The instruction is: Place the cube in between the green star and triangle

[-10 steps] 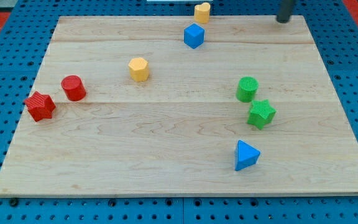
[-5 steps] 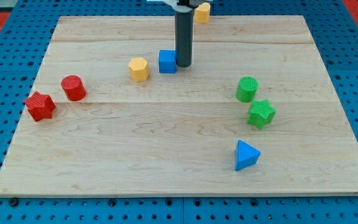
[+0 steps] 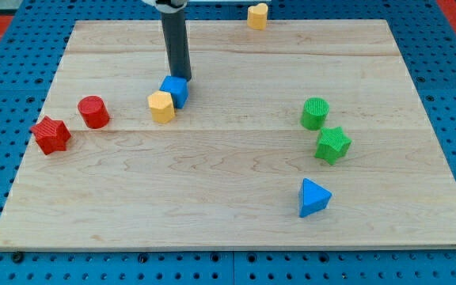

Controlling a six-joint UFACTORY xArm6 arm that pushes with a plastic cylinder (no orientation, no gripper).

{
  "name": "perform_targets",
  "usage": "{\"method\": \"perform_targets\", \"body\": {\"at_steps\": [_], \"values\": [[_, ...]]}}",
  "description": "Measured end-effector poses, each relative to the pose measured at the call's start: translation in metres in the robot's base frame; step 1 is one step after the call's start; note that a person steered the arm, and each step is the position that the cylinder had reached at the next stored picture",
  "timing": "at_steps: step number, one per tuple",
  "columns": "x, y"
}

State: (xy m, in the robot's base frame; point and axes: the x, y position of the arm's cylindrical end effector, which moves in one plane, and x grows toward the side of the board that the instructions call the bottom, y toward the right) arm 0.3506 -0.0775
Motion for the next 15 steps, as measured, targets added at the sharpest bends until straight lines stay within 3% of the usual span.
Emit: {"method": "perform_targets", "body": {"at_steps": [1,2,3,5,8,10,12,14,15], "values": [[0.010,0.029],[-0.031,-0.003],[-0.019,-0.070],[0.077,0.012],[0.003,0.020],[0.115,0.075],[0.056,0.050],[0.155,0.109],[0.183,0.134]]}}
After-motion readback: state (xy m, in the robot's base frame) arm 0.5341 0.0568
